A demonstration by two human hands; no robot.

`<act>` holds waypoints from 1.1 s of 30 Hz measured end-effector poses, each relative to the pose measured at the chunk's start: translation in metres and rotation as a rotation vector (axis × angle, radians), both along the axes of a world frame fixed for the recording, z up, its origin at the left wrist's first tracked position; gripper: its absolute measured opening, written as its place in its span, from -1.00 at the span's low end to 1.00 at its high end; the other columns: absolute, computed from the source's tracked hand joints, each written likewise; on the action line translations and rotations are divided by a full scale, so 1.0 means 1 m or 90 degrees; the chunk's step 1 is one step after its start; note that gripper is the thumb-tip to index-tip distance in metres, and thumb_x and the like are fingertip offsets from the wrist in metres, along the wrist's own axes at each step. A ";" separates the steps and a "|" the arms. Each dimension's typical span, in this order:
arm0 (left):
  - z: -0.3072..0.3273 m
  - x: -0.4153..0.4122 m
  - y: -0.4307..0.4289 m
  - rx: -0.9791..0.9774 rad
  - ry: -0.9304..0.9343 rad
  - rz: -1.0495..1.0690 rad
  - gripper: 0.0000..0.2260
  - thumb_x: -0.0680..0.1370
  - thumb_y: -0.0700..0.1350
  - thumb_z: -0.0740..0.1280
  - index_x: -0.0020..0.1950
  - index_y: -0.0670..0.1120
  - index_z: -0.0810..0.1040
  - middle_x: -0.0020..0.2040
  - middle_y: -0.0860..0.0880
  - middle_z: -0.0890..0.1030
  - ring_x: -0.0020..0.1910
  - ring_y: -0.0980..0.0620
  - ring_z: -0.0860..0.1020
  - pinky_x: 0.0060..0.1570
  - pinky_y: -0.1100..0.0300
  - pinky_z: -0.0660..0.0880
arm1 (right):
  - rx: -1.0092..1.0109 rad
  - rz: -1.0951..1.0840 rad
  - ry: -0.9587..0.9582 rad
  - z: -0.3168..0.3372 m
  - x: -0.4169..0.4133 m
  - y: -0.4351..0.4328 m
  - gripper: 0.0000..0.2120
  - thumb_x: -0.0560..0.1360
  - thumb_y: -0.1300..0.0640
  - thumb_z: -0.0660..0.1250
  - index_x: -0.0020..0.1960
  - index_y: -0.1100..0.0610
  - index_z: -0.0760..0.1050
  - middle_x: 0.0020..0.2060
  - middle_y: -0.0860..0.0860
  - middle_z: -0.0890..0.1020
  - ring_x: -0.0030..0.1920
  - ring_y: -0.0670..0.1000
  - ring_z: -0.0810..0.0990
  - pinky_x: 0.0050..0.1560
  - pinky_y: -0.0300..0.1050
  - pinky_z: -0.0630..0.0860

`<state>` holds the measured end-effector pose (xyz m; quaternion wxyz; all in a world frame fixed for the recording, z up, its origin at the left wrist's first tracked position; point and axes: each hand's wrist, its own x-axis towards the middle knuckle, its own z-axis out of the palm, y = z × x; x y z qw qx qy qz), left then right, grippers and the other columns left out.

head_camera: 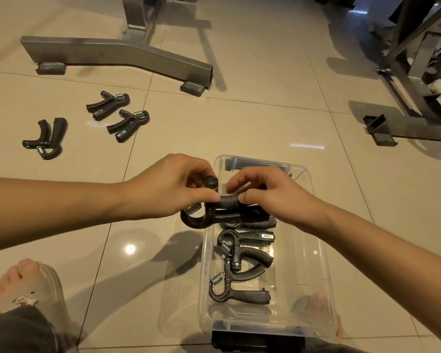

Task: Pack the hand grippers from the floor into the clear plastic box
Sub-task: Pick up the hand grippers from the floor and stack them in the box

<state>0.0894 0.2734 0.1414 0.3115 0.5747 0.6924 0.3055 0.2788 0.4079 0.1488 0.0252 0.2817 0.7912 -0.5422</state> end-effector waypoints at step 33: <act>-0.048 0.020 -0.015 -0.155 0.373 -0.234 0.13 0.30 0.52 0.36 0.64 -0.09 0.06 0.66 -0.02 -0.05 0.63 0.02 -0.04 0.50 0.24 -0.17 | 0.446 0.470 -0.316 -0.125 0.062 -0.049 -0.52 0.43 -0.13 0.43 0.21 0.14 0.48 0.14 0.06 0.47 0.11 0.12 0.52 0.07 0.04 0.51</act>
